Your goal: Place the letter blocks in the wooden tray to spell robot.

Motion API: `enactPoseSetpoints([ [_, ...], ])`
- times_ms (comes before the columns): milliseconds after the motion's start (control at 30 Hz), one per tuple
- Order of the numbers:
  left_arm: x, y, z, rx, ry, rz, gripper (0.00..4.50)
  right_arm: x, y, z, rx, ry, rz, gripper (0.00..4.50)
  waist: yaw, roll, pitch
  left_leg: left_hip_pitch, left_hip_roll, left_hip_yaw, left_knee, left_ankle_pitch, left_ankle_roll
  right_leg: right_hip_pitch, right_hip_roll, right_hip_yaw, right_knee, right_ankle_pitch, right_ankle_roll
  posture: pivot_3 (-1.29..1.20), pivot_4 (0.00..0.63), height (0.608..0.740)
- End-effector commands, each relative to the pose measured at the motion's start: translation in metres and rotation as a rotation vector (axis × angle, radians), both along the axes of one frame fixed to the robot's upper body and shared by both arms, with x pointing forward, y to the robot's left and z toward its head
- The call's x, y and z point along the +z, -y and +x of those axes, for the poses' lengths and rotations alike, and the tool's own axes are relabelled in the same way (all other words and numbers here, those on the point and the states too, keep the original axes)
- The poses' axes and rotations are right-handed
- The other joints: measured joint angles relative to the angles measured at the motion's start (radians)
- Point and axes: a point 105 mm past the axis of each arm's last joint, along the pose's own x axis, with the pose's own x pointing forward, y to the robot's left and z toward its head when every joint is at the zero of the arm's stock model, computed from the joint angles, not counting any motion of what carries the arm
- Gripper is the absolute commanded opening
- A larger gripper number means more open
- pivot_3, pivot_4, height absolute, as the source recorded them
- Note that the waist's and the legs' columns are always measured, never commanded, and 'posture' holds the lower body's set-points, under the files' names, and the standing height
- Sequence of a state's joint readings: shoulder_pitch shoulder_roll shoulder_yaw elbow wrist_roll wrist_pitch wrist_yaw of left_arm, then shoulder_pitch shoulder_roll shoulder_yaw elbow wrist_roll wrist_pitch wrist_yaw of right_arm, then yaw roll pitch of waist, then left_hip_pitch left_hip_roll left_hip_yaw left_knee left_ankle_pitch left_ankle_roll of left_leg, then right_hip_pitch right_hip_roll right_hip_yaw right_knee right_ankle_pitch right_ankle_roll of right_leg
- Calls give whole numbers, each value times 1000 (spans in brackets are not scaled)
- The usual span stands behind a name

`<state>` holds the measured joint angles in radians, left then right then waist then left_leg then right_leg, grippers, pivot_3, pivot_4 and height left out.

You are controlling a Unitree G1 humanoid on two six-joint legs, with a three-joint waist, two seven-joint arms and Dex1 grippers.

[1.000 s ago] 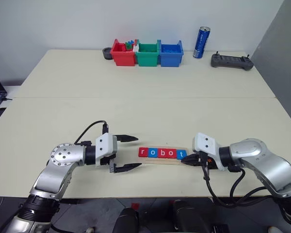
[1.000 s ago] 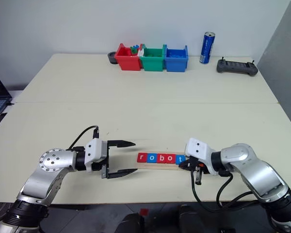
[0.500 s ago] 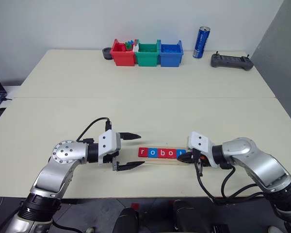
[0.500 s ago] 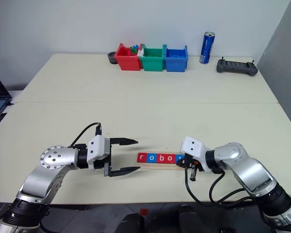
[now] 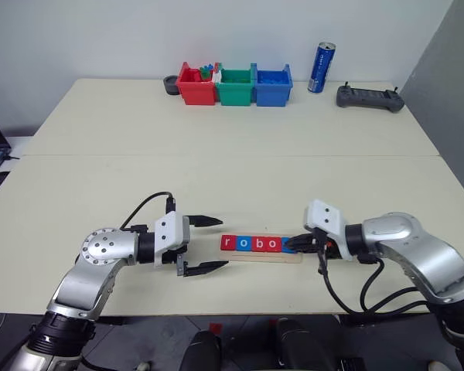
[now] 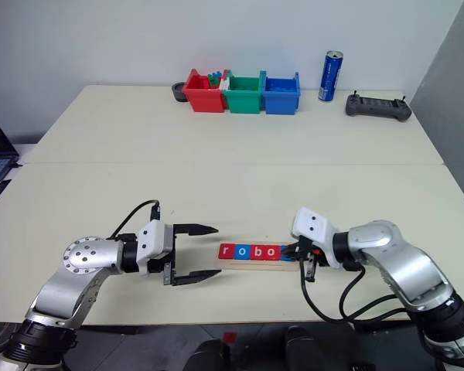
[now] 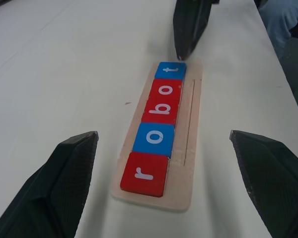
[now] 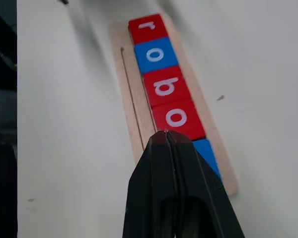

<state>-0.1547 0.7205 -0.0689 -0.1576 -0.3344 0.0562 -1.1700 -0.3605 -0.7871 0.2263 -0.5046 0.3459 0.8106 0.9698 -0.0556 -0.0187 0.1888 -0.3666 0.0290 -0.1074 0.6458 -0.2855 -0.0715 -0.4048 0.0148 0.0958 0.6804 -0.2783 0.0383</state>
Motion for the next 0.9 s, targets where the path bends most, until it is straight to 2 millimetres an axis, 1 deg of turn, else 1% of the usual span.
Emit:
enactPoseSetpoints([
  [33,12,-7,-1,4,36,-22,4500,18,5,-6,28,70,29,195,0,0,0,0,0,0,0,0,0,0,0,0,0,0,0,0,150,740],
  [100,12,-10,-1,16,27,-8,4500,18,10,-12,49,68,11,571,0,0,0,0,0,0,0,0,0,0,0,0,0,0,0,0,150,740],
  [200,15,-14,-4,22,9,12,4500,18,16,-22,88,44,-4,1577,0,0,0,0,0,0,0,0,0,0,0,0,0,0,0,0,150,740],
  [267,19,-15,-4,34,4,19,4500,20,19,-24,100,36,-3,2284,-1,0,0,0,0,0,0,0,0,0,0,0,0,0,1,0,150,740],
  [367,22,-14,-4,37,8,49,4500,23,22,-24,114,34,1,3285,-1,0,0,0,0,0,0,0,0,0,0,0,0,-1,2,0,150,740],
  [467,27,-11,-2,43,17,49,4500,26,24,-20,111,55,13,4394,0,0,0,0,0,0,0,0,0,0,0,0,0,-1,1,0,150,740],
  [533,34,-5,-1,39,18,29,4500,27,27,-17,109,67,10,4451,0,0,0,0,0,0,0,0,0,0,0,0,0,-1,1,0,150,740],
  [633,38,-1,-1,39,16,23,4500,29,30,-14,109,78,13,4451,0,0,0,0,0,0,0,0,0,0,0,0,0,-1,1,0,150,740],
  [900,44,0,1,43,11,15,4500,37,41,-3,85,131,-1,4451,0,0,0,0,0,1,0,0,0,0,0,0,0,0,0,0,150,740],
])
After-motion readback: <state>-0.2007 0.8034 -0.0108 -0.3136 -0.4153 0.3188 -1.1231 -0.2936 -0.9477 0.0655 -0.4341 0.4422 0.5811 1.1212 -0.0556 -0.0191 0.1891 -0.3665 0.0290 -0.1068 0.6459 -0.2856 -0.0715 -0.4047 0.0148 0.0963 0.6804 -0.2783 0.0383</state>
